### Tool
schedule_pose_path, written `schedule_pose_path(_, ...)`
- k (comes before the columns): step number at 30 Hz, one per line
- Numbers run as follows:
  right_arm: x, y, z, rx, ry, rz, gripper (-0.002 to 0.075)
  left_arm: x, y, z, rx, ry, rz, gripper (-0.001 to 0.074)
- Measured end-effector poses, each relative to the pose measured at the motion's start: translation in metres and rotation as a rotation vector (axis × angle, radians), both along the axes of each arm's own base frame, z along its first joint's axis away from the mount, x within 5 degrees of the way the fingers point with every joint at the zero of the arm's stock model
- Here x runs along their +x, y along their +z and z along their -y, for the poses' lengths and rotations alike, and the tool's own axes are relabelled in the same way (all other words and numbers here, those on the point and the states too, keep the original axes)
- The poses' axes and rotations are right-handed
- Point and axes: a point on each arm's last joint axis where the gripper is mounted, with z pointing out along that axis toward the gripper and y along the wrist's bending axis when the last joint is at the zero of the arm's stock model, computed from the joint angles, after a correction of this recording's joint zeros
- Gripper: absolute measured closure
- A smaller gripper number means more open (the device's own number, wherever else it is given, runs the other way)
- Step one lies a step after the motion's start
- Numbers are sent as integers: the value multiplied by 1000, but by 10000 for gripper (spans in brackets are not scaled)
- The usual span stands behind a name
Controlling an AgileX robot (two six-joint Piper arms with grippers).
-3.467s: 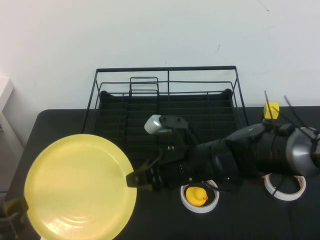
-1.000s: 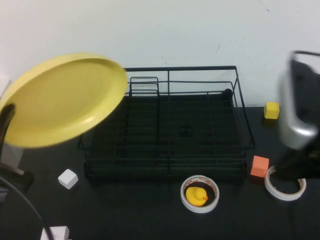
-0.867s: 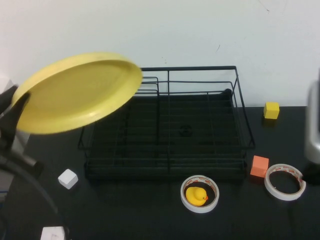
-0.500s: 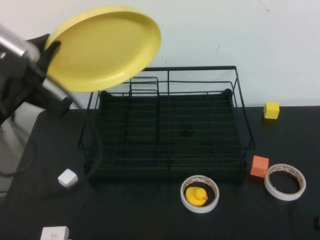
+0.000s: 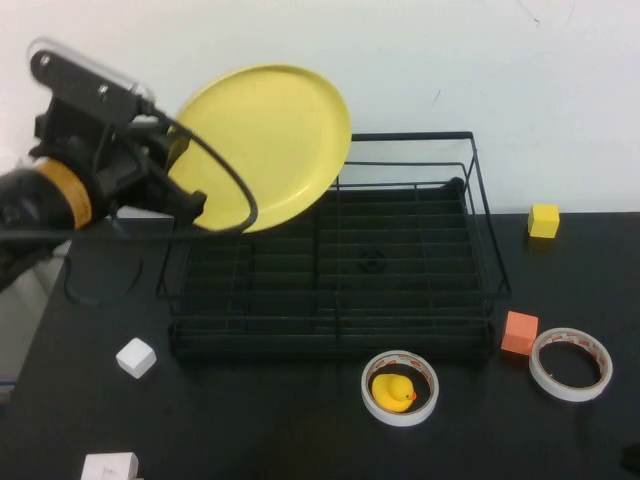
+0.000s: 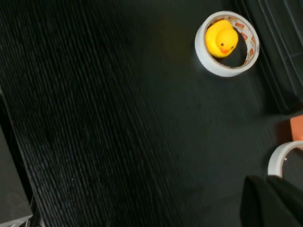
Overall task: Place plate on rack
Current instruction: Place the plate on the rack
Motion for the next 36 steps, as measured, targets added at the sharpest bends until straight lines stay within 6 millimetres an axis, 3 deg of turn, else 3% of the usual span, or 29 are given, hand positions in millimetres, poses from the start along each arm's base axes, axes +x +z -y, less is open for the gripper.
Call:
schedule_pose_path(8, -1, -7, 1, -5, -4, -5, 722, 45, 17, 18, 282, -175, 135, 685)
schedule_pose_path(13, -1, -7, 1, -4, -5, -1, 722, 73, 4, 28, 439, -267, 171, 685)
schedule_pose_path(23, 0, -6, 1, 4, -10, 13, 722, 124, -32, 33, 658, -290, 210, 685)
schedule_pose_path(30, 0, -6, 1, 4, -10, 13, 723, 158, -40, 36, 677, -234, 231, 685)
schedule_pose_path(36, 1, -6, 1, -6, -8, 19, 723, 173, -47, 39, 669, -223, 237, 685)
